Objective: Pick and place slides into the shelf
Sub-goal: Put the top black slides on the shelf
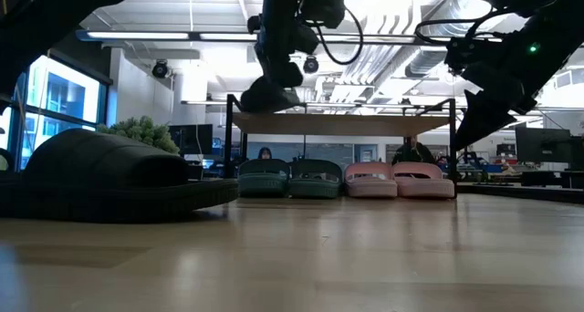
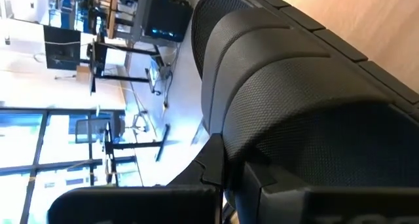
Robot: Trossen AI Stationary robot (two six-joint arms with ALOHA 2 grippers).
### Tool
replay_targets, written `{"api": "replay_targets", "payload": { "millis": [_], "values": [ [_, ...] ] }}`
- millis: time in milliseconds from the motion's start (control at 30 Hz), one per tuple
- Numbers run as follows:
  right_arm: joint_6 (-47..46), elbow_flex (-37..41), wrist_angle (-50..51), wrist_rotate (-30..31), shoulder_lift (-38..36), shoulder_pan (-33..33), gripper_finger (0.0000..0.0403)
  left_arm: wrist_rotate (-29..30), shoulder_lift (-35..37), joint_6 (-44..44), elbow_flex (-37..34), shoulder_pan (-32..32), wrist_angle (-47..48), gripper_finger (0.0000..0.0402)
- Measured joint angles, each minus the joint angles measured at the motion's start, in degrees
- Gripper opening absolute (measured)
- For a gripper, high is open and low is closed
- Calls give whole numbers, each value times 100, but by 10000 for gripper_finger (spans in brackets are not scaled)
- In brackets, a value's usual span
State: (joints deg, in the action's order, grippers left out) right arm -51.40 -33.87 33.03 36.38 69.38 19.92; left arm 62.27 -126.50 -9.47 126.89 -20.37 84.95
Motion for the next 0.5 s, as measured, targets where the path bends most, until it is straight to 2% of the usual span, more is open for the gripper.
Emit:
{"api": "replay_targets", "payload": {
  "millis": [500],
  "values": [
    [-20,0,-98,-107,0,0,0,-461,-2,-150,0,-153,79,0]
  ]
}}
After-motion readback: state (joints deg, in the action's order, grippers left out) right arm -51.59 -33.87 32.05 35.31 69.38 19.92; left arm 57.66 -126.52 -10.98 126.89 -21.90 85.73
